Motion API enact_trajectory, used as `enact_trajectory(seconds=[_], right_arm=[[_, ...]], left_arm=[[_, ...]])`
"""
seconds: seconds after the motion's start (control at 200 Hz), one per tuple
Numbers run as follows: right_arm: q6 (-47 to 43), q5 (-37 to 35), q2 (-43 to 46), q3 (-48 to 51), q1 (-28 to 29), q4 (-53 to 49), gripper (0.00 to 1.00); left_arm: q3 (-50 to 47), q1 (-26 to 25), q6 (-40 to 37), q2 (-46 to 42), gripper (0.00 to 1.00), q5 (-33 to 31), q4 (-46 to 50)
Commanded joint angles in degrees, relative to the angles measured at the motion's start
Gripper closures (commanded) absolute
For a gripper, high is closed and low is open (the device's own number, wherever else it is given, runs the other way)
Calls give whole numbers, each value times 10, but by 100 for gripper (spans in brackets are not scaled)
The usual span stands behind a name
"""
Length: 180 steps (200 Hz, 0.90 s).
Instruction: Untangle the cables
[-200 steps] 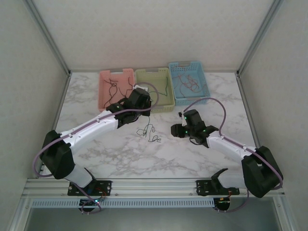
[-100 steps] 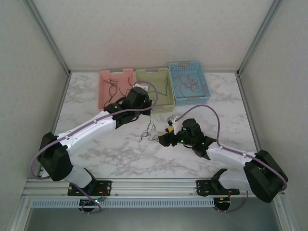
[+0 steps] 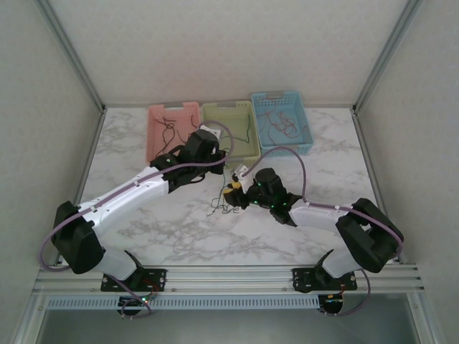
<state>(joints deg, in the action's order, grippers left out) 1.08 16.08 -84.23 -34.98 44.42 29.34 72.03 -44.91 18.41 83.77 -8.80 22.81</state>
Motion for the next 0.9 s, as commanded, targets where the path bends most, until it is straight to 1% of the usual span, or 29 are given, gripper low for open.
enact_trajectory(seconds=[0.0, 0.015, 0.03, 0.115, 0.17, 0.26, 0.35, 0.42, 0.505, 0.606, 0.731, 0.896], right_arm=[[-4, -13, 2, -6, 2, 5, 92], [-2, -18, 5, 0, 2, 8, 97], [-1, -21, 8, 7, 2, 12, 100], [10, -31, 32, 60, 2, 49, 100], [21, -31, 57, 91, 2, 60, 100], [33, -37, 108, 140, 2, 51, 100], [37, -43, 172, 179, 2, 41, 100], [36, -46, 229, 204, 2, 28, 100], [37, -68, 282, 221, 1, 6, 100], [37, -72, 309, 232, 1, 2, 100], [34, -70, 315, 234, 1, -1, 100], [31, -47, 327, 237, 1, 4, 100]], left_arm=[[16, -4, 8, -25, 100, -3, 16], [18, -4, 9, -26, 100, -3, 18], [19, -3, 10, -27, 100, -3, 20], [36, -3, 8, -27, 100, -16, 32], [53, -2, 4, -19, 100, -41, 45], [83, 5, 3, 1, 100, -86, 68], [111, 29, 26, 27, 100, -105, 78], [128, 61, 49, 47, 100, -100, 68], [163, 84, 54, 81, 100, -94, 60], [244, 94, 43, 139, 100, -91, 73], [368, 108, 36, 233, 100, -89, 110], [543, 114, 21, 360, 100, -124, 172]])
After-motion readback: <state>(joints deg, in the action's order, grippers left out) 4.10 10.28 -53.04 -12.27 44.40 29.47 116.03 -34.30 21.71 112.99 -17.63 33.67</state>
